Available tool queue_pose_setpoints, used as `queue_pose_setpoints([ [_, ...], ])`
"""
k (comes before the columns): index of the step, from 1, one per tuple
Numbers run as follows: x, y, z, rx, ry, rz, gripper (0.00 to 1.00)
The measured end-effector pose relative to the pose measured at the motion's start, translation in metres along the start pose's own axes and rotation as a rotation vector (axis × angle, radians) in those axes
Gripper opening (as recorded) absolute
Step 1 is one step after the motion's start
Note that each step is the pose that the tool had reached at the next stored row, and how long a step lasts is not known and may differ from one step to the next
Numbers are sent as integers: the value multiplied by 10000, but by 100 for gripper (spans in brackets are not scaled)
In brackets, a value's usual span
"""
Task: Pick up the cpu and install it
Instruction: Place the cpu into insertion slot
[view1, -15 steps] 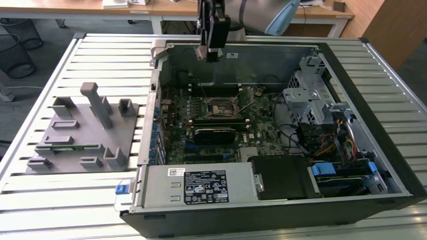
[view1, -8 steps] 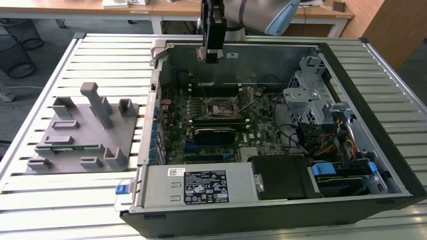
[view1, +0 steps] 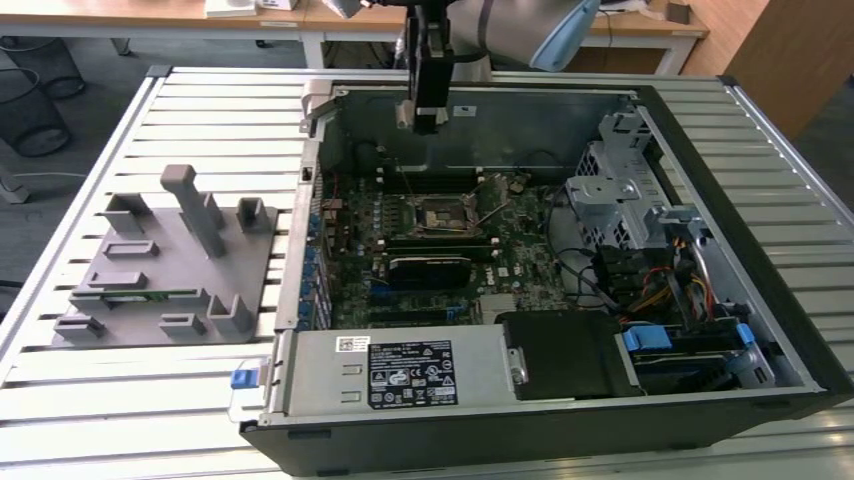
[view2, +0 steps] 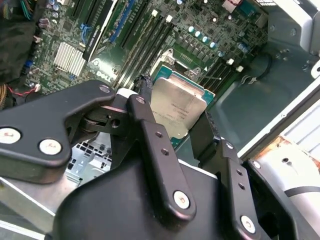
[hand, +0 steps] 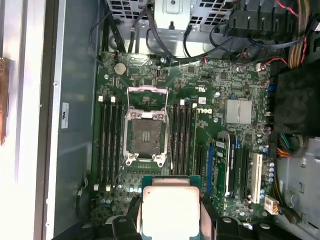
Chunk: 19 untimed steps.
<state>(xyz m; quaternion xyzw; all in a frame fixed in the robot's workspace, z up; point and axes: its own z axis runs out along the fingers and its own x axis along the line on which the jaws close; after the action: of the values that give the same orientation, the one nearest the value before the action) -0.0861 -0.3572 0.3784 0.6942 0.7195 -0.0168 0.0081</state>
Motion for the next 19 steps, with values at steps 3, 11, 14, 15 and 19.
queue_pose_setpoints([
  [3, 2, 6, 46, -13, -7, -271, 54],
  [11, 5, 8, 128, -248, -20, -563, 54],
  [14, 6, 11, 156, -263, -10, -427, 54],
  [15, 6, 16, 167, -261, -7, -356, 54],
  [19, 12, 83, 289, -252, 12, -85, 54],
])
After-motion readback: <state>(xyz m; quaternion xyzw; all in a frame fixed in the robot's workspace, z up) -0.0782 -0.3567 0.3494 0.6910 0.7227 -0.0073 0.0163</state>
